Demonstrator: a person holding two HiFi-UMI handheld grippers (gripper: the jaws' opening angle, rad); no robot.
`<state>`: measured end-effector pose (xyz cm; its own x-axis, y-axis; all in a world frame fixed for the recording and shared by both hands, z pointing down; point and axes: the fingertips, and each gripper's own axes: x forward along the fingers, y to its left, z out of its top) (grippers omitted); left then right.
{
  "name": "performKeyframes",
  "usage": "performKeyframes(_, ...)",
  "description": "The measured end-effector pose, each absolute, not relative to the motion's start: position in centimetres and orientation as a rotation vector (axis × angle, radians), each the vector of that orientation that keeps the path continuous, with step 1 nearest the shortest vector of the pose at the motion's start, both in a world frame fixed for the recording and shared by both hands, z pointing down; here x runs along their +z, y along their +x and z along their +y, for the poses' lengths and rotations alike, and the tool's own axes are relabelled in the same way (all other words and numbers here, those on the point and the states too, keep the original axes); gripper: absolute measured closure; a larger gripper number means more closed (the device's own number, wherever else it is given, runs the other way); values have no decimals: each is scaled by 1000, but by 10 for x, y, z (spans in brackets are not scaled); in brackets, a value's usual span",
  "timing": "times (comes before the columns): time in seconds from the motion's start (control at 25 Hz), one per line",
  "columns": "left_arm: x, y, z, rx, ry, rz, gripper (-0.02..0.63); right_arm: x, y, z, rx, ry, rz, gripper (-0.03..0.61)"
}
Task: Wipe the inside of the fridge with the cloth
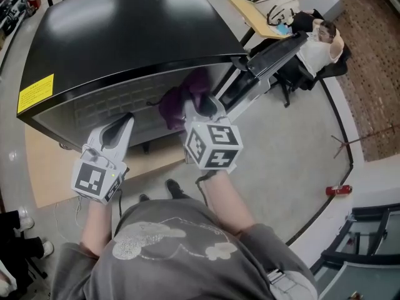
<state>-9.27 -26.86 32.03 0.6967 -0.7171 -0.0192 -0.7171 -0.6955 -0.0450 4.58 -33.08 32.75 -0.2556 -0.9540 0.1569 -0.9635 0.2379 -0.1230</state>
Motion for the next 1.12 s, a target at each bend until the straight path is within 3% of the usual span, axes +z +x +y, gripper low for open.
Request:
performKeyframes(0.2,327,-84,-266,7,-2865,1190,595,335,48,-312,289,1856,-2454,500)
performKeyframes(0.4,354,-89,-263,6,-2855,1209,595,371,-3,-295,234,1574,-2620,500)
performKeyframes(0.76,412,-166,-240,-81,-2824,1493,595,464,-111,-261,289,1086,-2671,500)
performKeyframes(1.12,415,-221,-234,-98,-2779,1660,595,503,-188,-322,199,1009,-2667,500)
